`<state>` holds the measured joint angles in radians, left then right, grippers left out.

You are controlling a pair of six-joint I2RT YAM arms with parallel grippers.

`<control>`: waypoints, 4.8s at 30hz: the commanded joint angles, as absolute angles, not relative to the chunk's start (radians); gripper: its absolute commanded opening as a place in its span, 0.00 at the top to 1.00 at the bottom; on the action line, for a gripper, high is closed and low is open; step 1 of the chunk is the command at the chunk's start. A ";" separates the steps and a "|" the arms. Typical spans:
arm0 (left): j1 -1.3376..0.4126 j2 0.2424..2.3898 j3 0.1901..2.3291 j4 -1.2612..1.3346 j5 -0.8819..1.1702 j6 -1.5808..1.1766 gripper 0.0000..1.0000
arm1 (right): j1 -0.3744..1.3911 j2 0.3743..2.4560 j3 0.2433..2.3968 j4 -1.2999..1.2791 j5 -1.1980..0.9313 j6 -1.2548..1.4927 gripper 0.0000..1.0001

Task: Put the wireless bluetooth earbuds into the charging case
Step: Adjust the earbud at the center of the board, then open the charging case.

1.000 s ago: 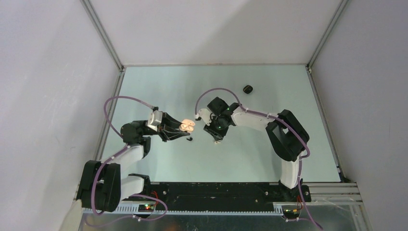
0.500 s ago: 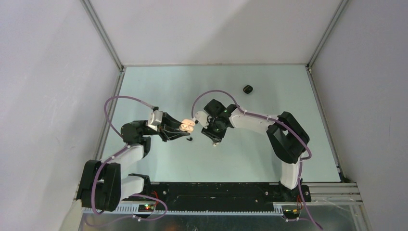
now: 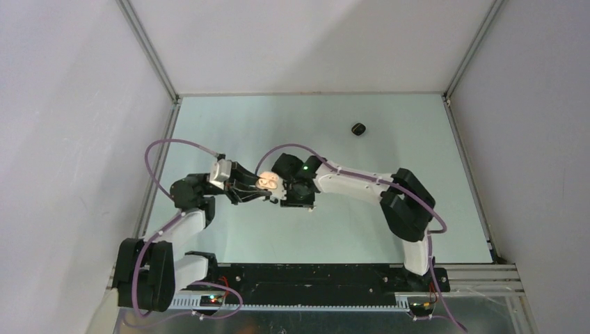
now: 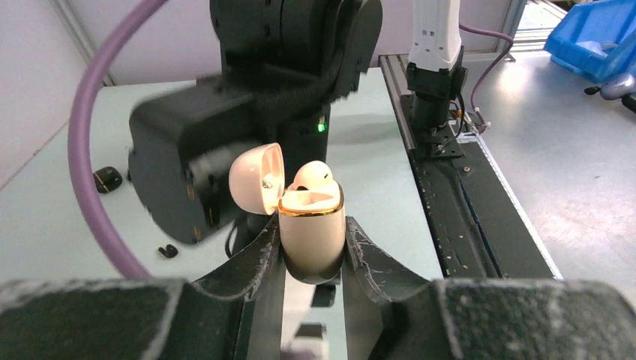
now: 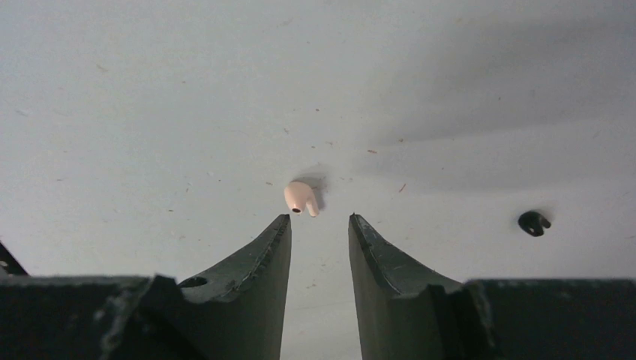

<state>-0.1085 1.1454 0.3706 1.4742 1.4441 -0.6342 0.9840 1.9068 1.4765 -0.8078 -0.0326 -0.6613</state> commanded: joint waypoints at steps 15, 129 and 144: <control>-0.072 1.089 0.398 1.528 1.457 -0.633 1.00 | 1.134 2.270 1.858 -1.228 0.248 -0.755 0.62; 0.108 1.005 0.181 1.465 1.443 -0.445 1.00 | 0.583 2.140 1.609 -0.881 0.129 -0.268 0.68; -0.170 1.069 0.564 0.067 1.166 0.688 1.00 | 0.574 1.873 1.618 -0.819 0.066 -0.325 0.48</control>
